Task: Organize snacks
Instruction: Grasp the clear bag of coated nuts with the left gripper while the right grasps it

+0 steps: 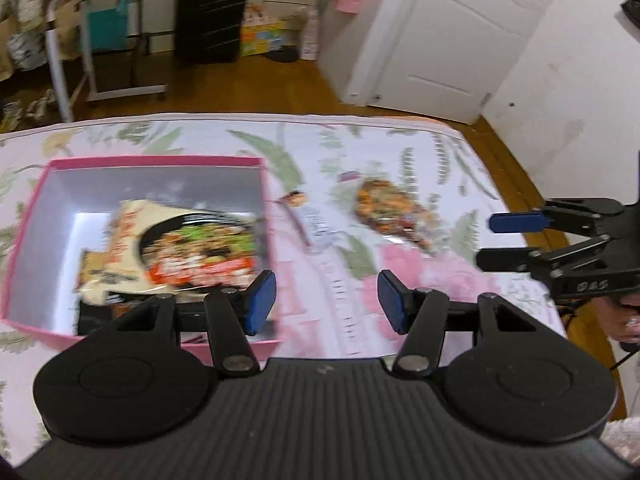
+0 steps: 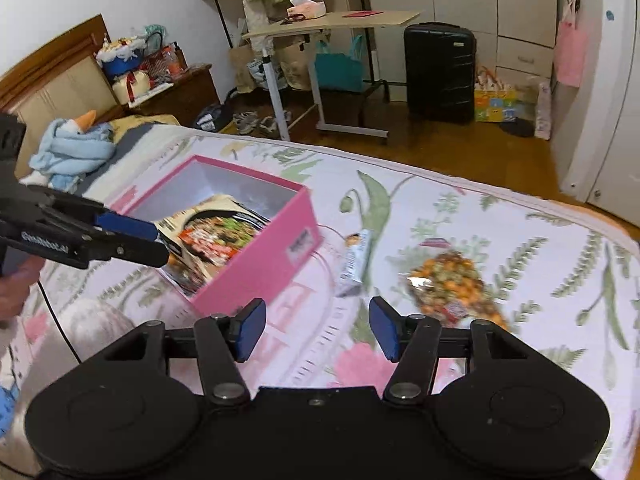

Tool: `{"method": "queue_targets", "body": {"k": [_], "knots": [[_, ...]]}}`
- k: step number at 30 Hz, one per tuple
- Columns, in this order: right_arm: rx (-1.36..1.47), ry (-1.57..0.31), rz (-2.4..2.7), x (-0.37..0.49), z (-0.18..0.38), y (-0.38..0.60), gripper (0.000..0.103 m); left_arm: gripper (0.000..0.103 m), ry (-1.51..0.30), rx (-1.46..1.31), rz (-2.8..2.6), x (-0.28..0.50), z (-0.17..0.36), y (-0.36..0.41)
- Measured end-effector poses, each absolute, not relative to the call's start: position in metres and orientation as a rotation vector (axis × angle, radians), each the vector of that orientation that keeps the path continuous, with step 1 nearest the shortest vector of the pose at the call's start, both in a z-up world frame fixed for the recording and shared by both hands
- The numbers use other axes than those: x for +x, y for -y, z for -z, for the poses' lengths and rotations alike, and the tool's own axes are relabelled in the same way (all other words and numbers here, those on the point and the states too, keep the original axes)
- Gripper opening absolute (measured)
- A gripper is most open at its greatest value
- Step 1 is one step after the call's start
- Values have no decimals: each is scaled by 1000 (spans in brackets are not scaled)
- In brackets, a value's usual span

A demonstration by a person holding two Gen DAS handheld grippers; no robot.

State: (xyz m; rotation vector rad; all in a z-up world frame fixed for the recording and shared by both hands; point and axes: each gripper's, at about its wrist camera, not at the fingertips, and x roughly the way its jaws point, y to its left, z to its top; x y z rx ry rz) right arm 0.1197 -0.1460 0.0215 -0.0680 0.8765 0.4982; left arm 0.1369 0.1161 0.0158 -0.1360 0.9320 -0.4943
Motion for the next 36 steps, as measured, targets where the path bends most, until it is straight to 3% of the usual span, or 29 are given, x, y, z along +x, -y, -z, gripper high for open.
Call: {"method": "queue_targets", "body": {"k": [4, 11, 27, 30, 32, 36], "knots": [[-123, -877, -484, 122, -14, 160, 65, 55, -944, -142, 541, 145, -11, -82], [-231, -838, -515, 147, 14, 189, 78, 55, -950, -171, 552, 176, 15, -22], [-398, -891, -570, 234, 125, 218, 81, 55, -1035, -350, 436, 255, 126, 69], [-405, -902, -545, 247, 140, 224, 86, 55, -1063, -380, 423, 264, 143, 77], [-383, -920, -547, 256, 149, 231, 96, 55, -1093, -407, 417, 270, 154, 80], [-241, -961, -560, 261, 151, 244, 91, 55, -1106, -492, 433, 273, 164, 74]]}}
